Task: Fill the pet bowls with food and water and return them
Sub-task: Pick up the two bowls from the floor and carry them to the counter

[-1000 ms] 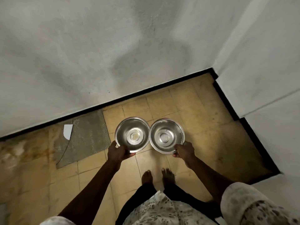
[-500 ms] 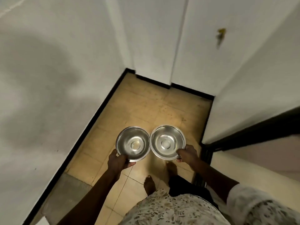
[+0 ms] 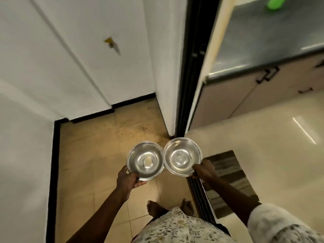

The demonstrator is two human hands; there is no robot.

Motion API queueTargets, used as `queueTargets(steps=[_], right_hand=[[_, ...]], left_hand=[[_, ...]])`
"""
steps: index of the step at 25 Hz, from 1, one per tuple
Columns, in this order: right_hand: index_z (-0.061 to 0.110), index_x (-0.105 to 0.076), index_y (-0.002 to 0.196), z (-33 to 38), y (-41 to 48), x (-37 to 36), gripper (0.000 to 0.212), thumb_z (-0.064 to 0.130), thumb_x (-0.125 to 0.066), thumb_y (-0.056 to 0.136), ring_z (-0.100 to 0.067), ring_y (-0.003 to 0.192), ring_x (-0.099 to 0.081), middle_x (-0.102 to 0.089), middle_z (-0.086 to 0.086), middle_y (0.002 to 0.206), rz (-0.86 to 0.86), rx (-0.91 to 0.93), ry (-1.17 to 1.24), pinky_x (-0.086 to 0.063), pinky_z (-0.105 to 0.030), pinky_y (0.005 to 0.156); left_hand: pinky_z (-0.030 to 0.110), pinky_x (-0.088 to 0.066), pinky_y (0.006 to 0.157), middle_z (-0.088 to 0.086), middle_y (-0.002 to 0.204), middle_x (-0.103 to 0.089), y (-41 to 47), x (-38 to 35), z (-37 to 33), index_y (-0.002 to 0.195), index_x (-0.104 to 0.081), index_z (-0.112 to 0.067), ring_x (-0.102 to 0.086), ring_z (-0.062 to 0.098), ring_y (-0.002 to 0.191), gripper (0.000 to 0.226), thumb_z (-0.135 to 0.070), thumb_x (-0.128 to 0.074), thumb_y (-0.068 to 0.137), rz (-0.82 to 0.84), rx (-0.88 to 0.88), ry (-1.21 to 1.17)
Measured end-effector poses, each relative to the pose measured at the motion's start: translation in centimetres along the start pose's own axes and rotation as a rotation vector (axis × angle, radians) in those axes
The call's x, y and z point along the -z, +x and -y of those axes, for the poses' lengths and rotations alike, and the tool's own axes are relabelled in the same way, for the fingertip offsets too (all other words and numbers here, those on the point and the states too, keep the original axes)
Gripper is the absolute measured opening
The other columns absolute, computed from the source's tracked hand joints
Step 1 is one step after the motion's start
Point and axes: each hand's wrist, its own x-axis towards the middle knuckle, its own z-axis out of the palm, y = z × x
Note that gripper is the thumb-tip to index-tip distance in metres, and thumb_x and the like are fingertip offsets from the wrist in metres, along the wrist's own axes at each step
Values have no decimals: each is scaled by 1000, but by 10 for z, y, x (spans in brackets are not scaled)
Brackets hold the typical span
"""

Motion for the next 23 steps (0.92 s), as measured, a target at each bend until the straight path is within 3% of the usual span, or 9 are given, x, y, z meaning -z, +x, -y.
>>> queueTargets(steps=[3, 5, 10, 12, 14, 19, 23], right_hand=[[10, -71, 81, -38, -10, 56, 10, 4, -65, 87, -24, 53, -74, -75, -13, 67, -111, -29, 77, -61, -35, 55], [13, -69, 82, -62, -16, 89, 12, 4, -64, 88, -24, 52, -72, -75, -12, 69, -180, -74, 159, -60, -33, 51], [-1, -70, 96, -120, -18, 156, 11, 4, -63, 89, -28, 53, -72, -74, -15, 67, -314, -217, 433, -65, -58, 71], [3, -68, 92, -124, -24, 176, 8, 0, -61, 91, -19, 47, -68, -72, -13, 67, -398, -255, 488, -67, -43, 64], [5, -66, 87, -125, -29, 200, 14, -3, -57, 93, -11, 39, -64, -69, -12, 68, -458, -261, 527, -60, -26, 49], [-3, -71, 93, -137, -10, 251, 13, 3, -63, 85, -27, 51, -73, -74, -11, 60, -596, -355, 609, -64, -47, 78], [-1, -70, 94, -144, 18, 302, 14, 3, -63, 83, -27, 52, -73, -74, -11, 62, -612, -353, 642, -65, -47, 76]], left_hand=[[53, -66, 72, 29, 105, -74, -6, -65, -5, 147, -49, -9, -78, 42, 85, 66, 17, -61, 87, 90, -21, 114], [50, -67, 69, 29, 107, -73, -7, -107, -7, 148, -46, -7, -79, 42, 80, 66, 18, -59, 88, 152, -24, 190], [48, -67, 66, 33, 104, -72, -17, -215, -16, 151, -43, -7, -78, 44, 77, 67, 17, -57, 89, 311, -42, 375], [51, -67, 70, 33, 105, -72, -15, -254, -22, 153, -41, -9, -78, 44, 78, 70, 16, -56, 89, 368, -59, 459], [52, -66, 72, 31, 111, -70, -14, -292, -30, 151, -43, -8, -78, 45, 81, 67, 15, -56, 89, 438, -87, 515], [45, -66, 68, 26, 117, -68, -23, -370, -54, 148, -47, -7, -79, 40, 83, 60, 13, -57, 92, 567, -112, 594], [48, -66, 71, 26, 113, -69, -26, -430, -59, 157, -38, -13, -79, 40, 83, 71, 12, -58, 94, 578, -96, 596]])
